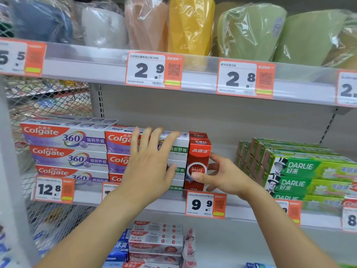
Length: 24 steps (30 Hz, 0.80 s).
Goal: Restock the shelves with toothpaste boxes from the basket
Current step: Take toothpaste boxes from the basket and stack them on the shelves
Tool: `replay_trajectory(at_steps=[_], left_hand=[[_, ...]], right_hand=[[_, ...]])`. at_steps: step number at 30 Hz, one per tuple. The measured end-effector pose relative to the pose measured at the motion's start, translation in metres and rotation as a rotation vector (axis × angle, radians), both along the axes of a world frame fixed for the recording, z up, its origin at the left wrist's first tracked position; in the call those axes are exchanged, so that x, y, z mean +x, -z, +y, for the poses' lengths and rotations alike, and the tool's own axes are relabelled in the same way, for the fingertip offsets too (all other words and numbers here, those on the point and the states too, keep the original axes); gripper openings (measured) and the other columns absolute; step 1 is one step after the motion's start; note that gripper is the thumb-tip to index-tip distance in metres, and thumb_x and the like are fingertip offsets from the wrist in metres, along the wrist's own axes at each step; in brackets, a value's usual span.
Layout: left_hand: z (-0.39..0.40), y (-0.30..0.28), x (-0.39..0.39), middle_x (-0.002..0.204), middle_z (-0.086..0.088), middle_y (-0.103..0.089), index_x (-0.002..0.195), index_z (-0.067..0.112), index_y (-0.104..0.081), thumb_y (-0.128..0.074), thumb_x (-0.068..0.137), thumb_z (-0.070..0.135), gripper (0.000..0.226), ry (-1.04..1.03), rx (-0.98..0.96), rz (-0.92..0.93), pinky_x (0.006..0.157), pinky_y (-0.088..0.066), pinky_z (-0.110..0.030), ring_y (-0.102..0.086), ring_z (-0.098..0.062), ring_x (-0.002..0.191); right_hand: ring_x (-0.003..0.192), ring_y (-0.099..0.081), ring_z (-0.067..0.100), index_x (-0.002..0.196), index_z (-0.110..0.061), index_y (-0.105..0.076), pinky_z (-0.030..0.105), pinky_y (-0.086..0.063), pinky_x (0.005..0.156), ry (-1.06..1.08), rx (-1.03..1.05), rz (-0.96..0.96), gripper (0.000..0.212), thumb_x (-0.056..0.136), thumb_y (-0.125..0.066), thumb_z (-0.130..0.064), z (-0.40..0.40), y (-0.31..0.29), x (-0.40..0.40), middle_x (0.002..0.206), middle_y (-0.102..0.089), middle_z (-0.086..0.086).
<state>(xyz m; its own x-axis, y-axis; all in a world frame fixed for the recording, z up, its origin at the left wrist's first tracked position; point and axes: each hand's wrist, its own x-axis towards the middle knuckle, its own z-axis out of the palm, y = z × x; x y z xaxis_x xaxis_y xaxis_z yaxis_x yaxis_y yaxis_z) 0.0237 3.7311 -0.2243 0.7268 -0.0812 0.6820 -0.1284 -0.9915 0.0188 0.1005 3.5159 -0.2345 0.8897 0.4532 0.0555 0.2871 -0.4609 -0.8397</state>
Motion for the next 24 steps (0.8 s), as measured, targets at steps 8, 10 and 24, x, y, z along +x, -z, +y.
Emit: replay_trajectory(at_steps=[8,10,24], left_hand=[[-0.003,0.001,-0.002,0.144,-0.011,-0.043,0.145,0.027,-0.034,-0.068,0.083,0.043,0.073,-0.015,0.006,-0.004,0.121,-0.015,-0.06,-0.034,-0.036,0.138],[-0.002,0.002,-0.001,0.144,-0.011,-0.043,0.146,0.027,-0.034,-0.069,0.083,0.043,0.074,-0.014,0.011,-0.009,0.121,-0.014,-0.06,-0.034,-0.036,0.139],[-0.003,-0.006,-0.022,0.149,-0.012,-0.038,0.144,0.017,-0.042,-0.066,0.087,0.031,0.063,0.199,-0.182,-0.151,0.119,-0.024,-0.051,-0.03,-0.032,0.142]], right_hand=[[0.09,-0.072,0.007,0.134,-0.038,-0.052,0.023,-0.059,0.066,0.005,-0.002,0.011,0.076,0.067,-0.087,-0.043,0.002,-0.005,-0.005,0.111,-0.068,-0.012],[0.091,-0.073,0.009,0.137,-0.031,-0.054,0.026,-0.061,0.069,0.028,0.004,0.005,0.081,0.064,-0.088,-0.043,-0.001,-0.006,-0.004,0.117,-0.069,-0.008],[0.067,-0.065,-0.001,0.101,-0.021,-0.071,0.021,-0.057,0.07,0.392,-0.022,-0.333,0.037,0.072,-0.089,-0.034,-0.011,-0.006,-0.045,0.086,-0.071,-0.01]])
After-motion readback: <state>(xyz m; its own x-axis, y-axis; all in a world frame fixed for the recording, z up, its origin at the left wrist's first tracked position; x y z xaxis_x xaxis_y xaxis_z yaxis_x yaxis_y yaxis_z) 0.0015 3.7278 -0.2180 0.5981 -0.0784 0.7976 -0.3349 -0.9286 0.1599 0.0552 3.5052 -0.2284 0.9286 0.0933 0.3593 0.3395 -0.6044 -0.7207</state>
